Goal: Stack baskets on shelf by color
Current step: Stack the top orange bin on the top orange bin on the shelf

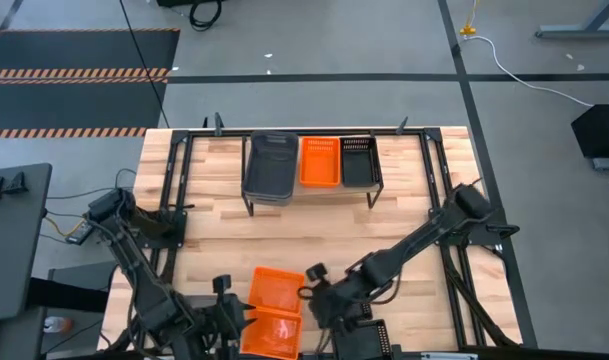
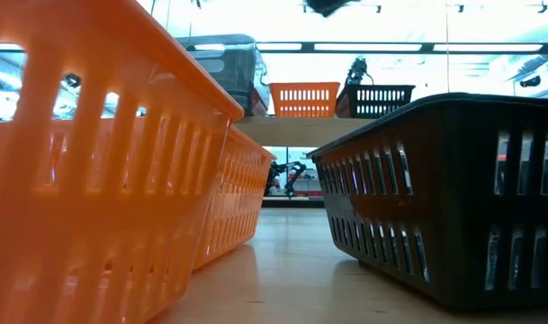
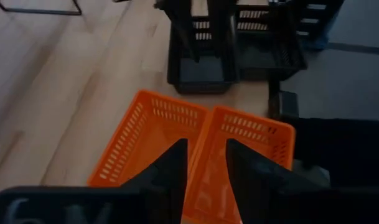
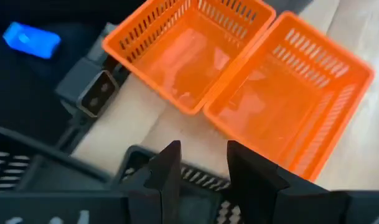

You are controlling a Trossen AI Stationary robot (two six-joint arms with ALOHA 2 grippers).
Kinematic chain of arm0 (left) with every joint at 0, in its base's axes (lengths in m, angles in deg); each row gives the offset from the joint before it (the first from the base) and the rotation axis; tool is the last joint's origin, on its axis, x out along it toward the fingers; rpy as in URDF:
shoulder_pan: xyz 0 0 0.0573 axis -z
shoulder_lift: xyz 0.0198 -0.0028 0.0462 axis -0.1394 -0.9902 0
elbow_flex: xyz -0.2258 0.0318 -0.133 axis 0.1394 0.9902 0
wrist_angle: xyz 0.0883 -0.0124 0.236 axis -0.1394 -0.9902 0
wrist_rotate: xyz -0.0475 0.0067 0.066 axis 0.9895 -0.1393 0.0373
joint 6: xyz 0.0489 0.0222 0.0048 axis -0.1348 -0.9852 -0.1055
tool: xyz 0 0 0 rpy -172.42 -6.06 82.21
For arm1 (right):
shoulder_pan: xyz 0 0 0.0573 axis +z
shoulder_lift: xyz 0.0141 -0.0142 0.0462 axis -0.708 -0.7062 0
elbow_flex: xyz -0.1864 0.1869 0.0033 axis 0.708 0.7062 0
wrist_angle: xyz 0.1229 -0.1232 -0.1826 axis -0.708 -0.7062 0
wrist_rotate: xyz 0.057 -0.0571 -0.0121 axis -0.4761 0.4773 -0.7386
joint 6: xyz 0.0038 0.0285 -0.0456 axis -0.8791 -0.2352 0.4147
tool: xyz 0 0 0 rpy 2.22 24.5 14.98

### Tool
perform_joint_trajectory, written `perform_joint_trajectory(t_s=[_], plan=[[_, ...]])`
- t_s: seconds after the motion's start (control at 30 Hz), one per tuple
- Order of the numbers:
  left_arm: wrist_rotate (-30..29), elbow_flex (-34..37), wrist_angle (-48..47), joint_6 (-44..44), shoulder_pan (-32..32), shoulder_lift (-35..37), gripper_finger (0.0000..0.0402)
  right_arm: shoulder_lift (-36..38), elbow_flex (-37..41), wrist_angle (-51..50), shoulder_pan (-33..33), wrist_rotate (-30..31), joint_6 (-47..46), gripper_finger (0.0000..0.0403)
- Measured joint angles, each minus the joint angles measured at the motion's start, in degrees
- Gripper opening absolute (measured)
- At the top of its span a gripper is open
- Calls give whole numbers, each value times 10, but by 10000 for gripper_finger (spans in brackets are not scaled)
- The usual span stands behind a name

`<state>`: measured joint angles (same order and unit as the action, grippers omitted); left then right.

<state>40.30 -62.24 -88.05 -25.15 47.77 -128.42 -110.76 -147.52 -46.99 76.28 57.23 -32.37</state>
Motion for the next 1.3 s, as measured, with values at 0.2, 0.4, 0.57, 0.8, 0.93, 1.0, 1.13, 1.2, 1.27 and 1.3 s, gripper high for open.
perform_joint_trajectory(t_s=[0.2, 0.4, 0.57, 0.8, 0.93, 1.0, 1.13, 1.2, 1.27, 1.3], plan=[[-42, 46, 11, 62, 34, 0, 116, -88, -148, -108, -3, 18, 108, 136], [-96, 77, 3, 118, 69, 0, 116, -157, -240, -201, -6, 43, 175, 136], [-118, 89, 4, 137, 84, 0, 116, -189, -265, -227, -15, 78, 199, 136], [-155, 93, 6, 134, 88, 0, 116, -209, -265, -256, -34, 85, 206, 136], [-192, 93, 6, 129, 88, 0, 116, -208, -265, -252, -44, 85, 211, 136], [-206, 93, 6, 128, 88, 0, 116, -208, -265, -253, -48, 86, 220, 132], [-230, 92, 8, 128, 88, 0, 117, -208, -265, -252, -54, 82, 228, 105], [-237, 92, 8, 128, 88, 0, 117, -208, -262, -247, -56, 80, 229, 83], [-245, 92, 9, 128, 88, 0, 117, -208, -257, -239, -56, 70, 232, 63], [-251, 92, 8, 128, 88, 1, 117, -208, -254, -235, -56, 62, 235, 54]])
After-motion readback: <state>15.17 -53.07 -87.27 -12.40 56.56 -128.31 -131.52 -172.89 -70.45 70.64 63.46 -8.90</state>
